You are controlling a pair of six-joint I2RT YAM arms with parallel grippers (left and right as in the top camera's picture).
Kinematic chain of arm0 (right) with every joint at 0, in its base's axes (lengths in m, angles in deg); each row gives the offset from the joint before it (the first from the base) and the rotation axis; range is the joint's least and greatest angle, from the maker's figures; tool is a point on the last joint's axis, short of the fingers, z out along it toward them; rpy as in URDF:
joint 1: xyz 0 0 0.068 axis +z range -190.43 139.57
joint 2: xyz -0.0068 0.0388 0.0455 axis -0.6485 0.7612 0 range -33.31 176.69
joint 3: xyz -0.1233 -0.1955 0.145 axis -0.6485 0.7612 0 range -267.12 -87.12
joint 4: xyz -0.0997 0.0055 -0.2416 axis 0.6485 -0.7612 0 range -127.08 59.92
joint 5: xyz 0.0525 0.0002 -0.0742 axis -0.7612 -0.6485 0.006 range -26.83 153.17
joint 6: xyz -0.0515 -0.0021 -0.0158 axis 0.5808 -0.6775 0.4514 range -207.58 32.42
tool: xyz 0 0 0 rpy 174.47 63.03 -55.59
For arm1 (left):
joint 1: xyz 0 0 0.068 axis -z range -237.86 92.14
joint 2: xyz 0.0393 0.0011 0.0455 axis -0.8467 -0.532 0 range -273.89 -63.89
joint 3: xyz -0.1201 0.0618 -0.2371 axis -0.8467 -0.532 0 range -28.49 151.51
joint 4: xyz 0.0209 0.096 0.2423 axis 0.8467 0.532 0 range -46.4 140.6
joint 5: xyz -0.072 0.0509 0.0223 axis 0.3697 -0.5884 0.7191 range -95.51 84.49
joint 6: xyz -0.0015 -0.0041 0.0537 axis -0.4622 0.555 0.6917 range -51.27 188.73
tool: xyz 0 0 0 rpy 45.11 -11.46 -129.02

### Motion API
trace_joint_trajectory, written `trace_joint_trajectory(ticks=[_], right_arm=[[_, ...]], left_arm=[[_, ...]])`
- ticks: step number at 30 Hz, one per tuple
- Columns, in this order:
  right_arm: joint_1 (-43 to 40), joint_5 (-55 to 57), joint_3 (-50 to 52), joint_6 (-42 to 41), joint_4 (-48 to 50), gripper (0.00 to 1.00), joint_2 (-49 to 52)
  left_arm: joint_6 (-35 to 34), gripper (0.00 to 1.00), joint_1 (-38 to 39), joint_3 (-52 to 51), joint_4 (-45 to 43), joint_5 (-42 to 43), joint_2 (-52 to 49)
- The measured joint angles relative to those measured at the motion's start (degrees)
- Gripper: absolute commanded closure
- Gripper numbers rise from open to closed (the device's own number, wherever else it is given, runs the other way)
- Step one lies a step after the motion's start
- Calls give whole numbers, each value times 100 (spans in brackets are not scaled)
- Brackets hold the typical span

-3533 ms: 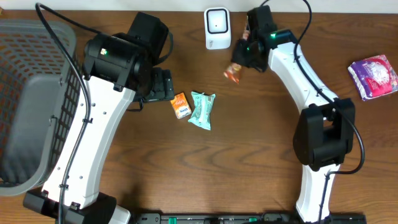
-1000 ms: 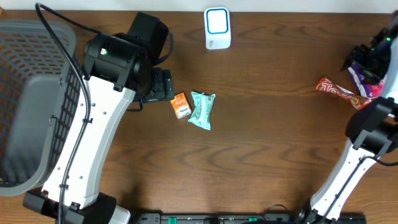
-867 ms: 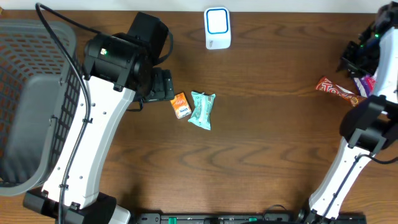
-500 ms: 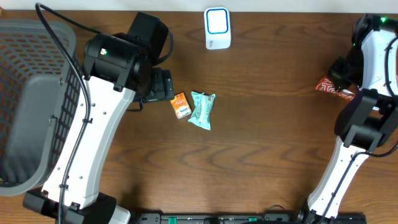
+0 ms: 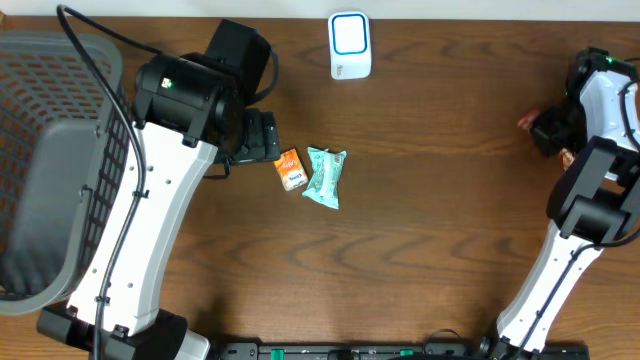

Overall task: Scan the item barcode
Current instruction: 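Carry the chocolate bar right and drop it beside the tissue pack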

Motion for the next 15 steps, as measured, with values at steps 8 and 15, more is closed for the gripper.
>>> trace_joint_trajectory(ticks=[8,15], right_arm=[[-291,136,2,-11,693,96,0],[-645,501,2,262,925,99,0]], left_arm=[[0,2,0,0,0,0,0],[0,2,0,0,0,0,0]])
